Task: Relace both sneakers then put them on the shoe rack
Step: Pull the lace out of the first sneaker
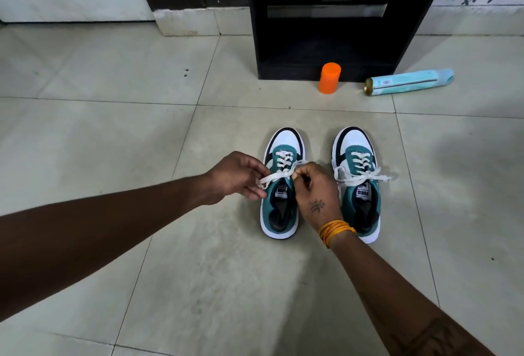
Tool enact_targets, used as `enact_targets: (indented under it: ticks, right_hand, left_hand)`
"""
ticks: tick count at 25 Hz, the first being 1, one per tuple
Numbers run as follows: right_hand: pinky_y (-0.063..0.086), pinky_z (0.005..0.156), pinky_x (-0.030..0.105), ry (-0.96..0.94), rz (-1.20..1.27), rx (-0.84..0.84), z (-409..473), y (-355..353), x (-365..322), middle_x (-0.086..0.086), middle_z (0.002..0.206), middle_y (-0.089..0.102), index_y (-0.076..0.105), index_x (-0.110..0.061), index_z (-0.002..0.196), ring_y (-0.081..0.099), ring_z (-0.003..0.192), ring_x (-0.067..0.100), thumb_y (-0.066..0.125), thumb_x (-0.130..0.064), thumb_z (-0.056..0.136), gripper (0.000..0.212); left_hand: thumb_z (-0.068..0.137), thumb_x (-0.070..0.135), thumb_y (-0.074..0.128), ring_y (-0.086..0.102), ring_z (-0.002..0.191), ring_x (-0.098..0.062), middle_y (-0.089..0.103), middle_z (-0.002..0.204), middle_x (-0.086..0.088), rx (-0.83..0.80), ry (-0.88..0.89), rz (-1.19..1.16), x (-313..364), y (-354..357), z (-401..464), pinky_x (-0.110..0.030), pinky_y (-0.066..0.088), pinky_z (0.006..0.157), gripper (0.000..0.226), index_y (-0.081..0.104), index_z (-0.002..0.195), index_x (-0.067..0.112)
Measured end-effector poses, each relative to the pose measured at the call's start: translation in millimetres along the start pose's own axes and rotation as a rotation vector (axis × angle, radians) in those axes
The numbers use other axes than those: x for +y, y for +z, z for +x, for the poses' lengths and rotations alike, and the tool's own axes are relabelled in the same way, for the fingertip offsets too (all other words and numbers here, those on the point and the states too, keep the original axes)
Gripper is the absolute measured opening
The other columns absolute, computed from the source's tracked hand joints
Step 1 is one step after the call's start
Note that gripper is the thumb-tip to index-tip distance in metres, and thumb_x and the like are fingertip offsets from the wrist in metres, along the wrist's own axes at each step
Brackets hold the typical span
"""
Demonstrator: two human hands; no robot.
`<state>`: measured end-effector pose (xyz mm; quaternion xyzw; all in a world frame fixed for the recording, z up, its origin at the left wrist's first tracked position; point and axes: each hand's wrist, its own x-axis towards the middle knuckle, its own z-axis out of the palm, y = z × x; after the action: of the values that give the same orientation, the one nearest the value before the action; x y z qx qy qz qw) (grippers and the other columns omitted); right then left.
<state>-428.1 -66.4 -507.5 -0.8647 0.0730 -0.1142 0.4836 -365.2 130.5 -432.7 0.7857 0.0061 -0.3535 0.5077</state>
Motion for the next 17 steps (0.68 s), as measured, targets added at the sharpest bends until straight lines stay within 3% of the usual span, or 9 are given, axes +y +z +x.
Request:
enact_targets:
  ticks: [4, 7, 10, 12, 14, 17]
  right_hand:
    - [0.052, 0.070, 0.035, 0.012, -0.028, 0.013, -0.6, -3.7, -0.3, 0.001, 0.083, 0.066, 0.063, -0.016, 0.095, 0.060, 0.073, 0.018, 0.062, -0.018, 0.099, 0.005]
    - [0.054, 0.068, 0.039, -0.047, -0.094, -0.012, 0.7, -7.2, -1.6, -0.002, 0.080, 0.067, 0.060, -0.023, 0.093, 0.062, 0.071, 0.021, 0.058, -0.025, 0.099, 0.006]
    - [0.052, 0.067, 0.040, -0.133, -0.245, -0.006, -1.2, -9.7, -4.0, 0.006, 0.086, 0.066, 0.057, -0.016, 0.094, 0.062, 0.074, 0.029, 0.055, -0.019, 0.099, 0.006]
    - [0.049, 0.068, 0.041, -0.095, -0.447, 0.010, -5.5, -10.2, -1.8, 0.015, 0.089, 0.065, 0.057, -0.008, 0.097, 0.064, 0.077, 0.037, 0.054, -0.016, 0.097, 0.008]
    - [0.051, 0.072, 0.041, 0.021, -0.617, -0.067, -9.3, -12.7, -2.0, 0.019, 0.093, 0.067, 0.058, -0.004, 0.102, 0.067, 0.084, 0.039, 0.053, -0.018, 0.097, 0.016]
    - [0.053, 0.077, 0.042, 0.021, -0.628, -0.153, -9.6, -16.1, -10.4, 0.021, 0.099, 0.067, 0.064, -0.002, 0.107, 0.068, 0.090, 0.042, 0.054, -0.016, 0.095, 0.020]
  left_hand:
    - [0.093, -0.004, 0.054, 0.077, 0.080, -0.030, 0.077, 0.094, -0.025, -0.016, 0.061, 0.046, -1.2, -8.2, 4.0, -0.040, 0.063, 0.075, 0.028, 0.075, 0.109, 0.004]
    - [0.094, 0.004, 0.072, 0.076, 0.072, -0.025, 0.078, 0.085, -0.017, 0.005, 0.232, 0.162, -2.3, -10.2, 1.2, -0.036, 0.065, 0.071, 0.010, 0.079, 0.102, 0.004]
    - [0.095, 0.013, 0.075, 0.073, 0.058, -0.027, 0.077, 0.079, -0.007, 0.174, 0.337, 0.219, -7.3, -9.7, 0.8, -0.035, 0.060, 0.053, 0.007, 0.081, 0.092, 0.011]
    - [0.094, 0.016, 0.076, 0.068, 0.052, -0.024, 0.074, 0.074, 0.000, 0.346, 0.376, 0.323, -15.5, -15.2, 4.9, -0.035, 0.057, 0.049, 0.011, 0.080, 0.084, 0.018]
    - [0.092, 0.022, 0.075, 0.067, 0.061, -0.019, 0.070, 0.070, 0.006, 0.485, 0.347, 0.527, -25.7, -23.2, 9.3, -0.034, 0.056, 0.058, 0.015, 0.077, 0.077, 0.024]
    - [0.091, 0.029, 0.070, 0.071, 0.084, -0.023, 0.073, 0.080, 0.009, 0.501, 0.202, 0.777, -32.6, -21.7, 10.3, -0.031, 0.053, 0.069, 0.010, 0.075, 0.082, 0.031]
